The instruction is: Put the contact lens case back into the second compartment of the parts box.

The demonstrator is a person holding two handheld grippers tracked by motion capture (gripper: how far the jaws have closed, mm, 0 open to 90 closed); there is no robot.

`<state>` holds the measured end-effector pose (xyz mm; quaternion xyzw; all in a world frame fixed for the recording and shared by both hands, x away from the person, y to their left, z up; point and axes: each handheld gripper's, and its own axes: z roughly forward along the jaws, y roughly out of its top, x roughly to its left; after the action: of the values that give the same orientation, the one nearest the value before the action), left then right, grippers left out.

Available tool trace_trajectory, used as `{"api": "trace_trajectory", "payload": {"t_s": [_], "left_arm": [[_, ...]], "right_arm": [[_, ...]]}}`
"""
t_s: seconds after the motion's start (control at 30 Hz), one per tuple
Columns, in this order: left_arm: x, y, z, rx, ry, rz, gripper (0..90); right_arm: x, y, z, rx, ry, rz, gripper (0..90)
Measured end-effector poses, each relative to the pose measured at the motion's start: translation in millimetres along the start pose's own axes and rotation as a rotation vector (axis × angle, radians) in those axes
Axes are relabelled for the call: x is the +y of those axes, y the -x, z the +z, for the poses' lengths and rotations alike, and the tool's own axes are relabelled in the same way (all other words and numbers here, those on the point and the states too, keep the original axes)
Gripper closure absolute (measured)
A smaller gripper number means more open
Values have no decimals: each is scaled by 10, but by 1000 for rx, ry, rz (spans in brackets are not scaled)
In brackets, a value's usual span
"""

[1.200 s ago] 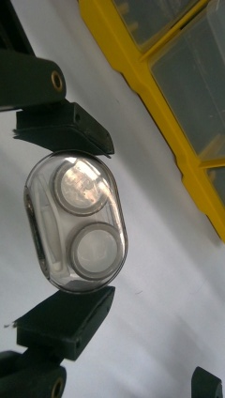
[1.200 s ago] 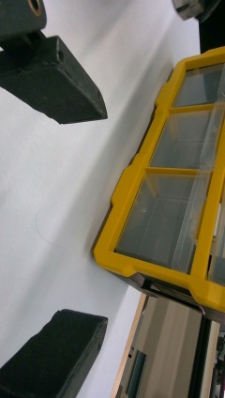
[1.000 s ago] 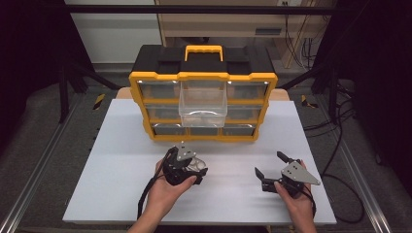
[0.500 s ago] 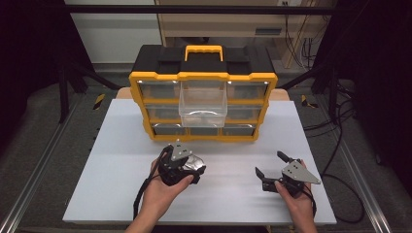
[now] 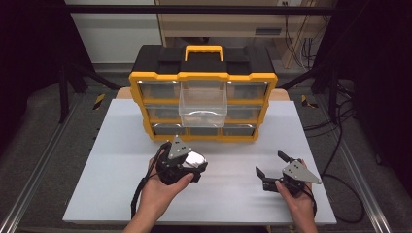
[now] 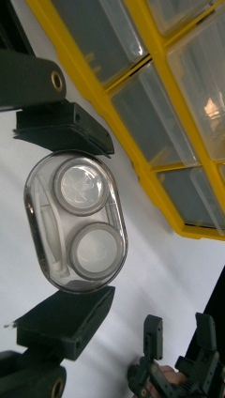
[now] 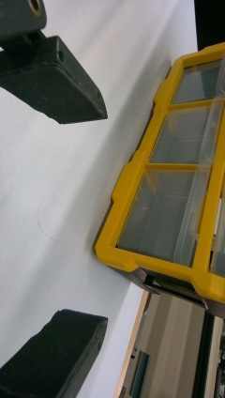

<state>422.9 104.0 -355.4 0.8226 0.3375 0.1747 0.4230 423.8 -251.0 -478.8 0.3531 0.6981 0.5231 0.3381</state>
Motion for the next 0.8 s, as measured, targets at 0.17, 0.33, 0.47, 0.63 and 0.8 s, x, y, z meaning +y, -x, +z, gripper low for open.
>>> {"api": "trace_trajectory", "payload": {"t_s": [0.17,0.33,0.47,0.63,0.8], "left_arm": [[59,6,-24,-11,10,18,267],[118,52,-42,-19,22,8,267],[162,86,-58,-27,27,22,267],[236,105,-85,-30,35,25,267],[310,132,-119,-33,46,28,267]], "right_arm": [[-3,15,0,-2,-2,2,36],[-5,21,-6,-3,-3,8,36],[-6,20,-6,-3,-2,9,36],[-9,34,-5,-8,-3,13,37],[-10,42,-16,-10,0,17,37]]}}
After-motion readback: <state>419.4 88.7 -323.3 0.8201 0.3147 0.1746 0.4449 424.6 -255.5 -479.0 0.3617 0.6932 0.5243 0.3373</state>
